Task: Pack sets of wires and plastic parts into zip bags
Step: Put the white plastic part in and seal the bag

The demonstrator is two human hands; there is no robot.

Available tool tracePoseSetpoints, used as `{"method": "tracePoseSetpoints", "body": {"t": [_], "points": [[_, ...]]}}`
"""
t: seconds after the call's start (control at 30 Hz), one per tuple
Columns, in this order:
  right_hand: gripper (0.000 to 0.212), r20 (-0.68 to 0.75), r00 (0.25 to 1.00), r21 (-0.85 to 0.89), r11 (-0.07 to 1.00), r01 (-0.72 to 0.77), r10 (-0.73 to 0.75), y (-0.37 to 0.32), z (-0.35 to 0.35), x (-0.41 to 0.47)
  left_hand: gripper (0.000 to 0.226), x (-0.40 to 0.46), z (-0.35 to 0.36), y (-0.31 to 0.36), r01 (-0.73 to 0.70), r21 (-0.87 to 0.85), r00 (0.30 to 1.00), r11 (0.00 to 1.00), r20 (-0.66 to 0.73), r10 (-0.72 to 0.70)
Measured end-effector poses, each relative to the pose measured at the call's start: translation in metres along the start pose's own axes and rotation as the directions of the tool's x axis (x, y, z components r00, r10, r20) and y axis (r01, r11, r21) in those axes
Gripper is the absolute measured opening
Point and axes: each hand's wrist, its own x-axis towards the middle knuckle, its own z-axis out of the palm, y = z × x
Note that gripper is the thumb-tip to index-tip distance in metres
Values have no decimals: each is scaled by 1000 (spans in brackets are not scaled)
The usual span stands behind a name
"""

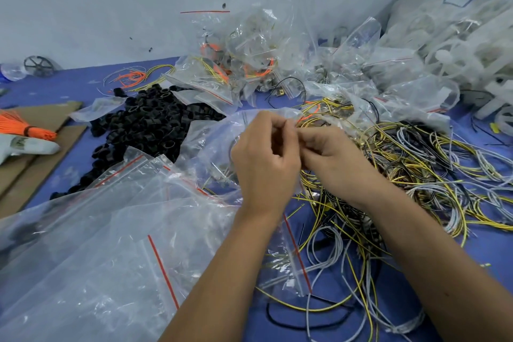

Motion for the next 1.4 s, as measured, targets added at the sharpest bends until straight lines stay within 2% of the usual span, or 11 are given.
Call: {"method": "tracePoseSetpoints", "body": {"t": [0.1, 0.2, 0.3, 0.4, 0.53, 0.67, 0.77, 0.83, 0.97, 1.2, 1.4], "points": [[39, 45, 992, 217, 968, -127, 120, 1, 7, -4, 13, -6, 2, 13, -100, -10, 995, 995, 3, 100], [24, 107, 939, 522, 786, -332, 326, 2, 10, 1, 13, -8, 4, 26, -200, -41, 980, 979, -34, 199], [30, 252, 925, 600, 704, -380, 285, 1, 13, 8, 10, -9, 5, 29, -239, -31, 971, 971, -29, 238], [40, 227, 890, 519, 724, -454, 396, 1, 6, 13, 11, -11, 3, 20, -170, 21, 985, 985, -8, 170], [31, 128, 965, 342, 903, -259, 228, -7, -24, 7, 16, -4, 4, 1, 86, 11, 994, 996, 64, -86], [21, -310, 937, 80, 987, -141, 159, -9, -49, 7, 19, 1, 5, -21, 237, 206, 936, 949, 214, -280], [19, -423, 905, -92, 991, -95, 47, -7, -55, 9, 16, 4, 1, -30, 249, 331, 914, 910, 230, -333], [16, -374, 925, -378, 922, -82, -71, -2, -52, 10, 15, 8, -3, -33, 263, 400, 914, 878, 189, -360], [19, -116, 990, -863, 502, -64, -74, 8, -45, 9, 14, 15, -14, -38, 311, 499, 917, 809, 66, -394], [37, -32, 996, -972, 231, -49, 78, 9, -33, 9, 10, 17, -18, -38, 364, 492, 909, 791, -1, -418], [29, -101, 985, -971, 204, -127, 137, 7, -26, 12, 12, 16, -16, -37, 379, 420, 915, 825, -36, -402]]}}
